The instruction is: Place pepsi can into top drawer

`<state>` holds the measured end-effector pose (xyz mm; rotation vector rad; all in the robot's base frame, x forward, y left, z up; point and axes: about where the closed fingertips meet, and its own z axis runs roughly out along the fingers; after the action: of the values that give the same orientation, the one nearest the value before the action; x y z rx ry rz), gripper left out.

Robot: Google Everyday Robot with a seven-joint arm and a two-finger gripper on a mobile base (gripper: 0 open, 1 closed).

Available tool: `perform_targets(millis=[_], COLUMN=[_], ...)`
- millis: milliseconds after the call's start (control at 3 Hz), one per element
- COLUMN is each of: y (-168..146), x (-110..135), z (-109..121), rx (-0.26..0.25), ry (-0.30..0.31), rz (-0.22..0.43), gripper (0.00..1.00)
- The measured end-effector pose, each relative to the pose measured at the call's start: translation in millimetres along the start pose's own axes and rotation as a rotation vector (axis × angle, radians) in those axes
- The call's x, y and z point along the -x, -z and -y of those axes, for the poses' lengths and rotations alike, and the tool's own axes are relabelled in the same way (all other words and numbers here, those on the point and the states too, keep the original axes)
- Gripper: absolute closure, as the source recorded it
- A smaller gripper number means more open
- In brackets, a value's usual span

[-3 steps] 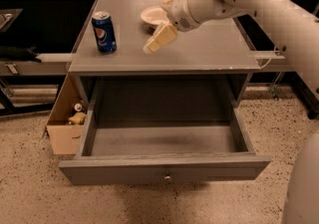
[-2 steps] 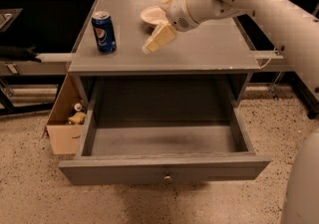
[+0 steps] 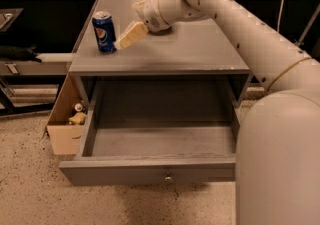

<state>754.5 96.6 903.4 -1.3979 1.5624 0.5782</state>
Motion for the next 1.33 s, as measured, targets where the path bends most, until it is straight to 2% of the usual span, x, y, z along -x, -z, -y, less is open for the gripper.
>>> perform_targets(millis=[333,667,1000,1333], y=[-44,-69,-86,-85], x=[16,22,25,29], z=[3,4,5,-1], rx=[0.024,0.043,0.053,0.053], ry=[-0.029,-0.047,-0.052,-0.052], rz=[0.075,0.116,0.162,0.185], gripper=[0.00,0.00,0.26,0.49])
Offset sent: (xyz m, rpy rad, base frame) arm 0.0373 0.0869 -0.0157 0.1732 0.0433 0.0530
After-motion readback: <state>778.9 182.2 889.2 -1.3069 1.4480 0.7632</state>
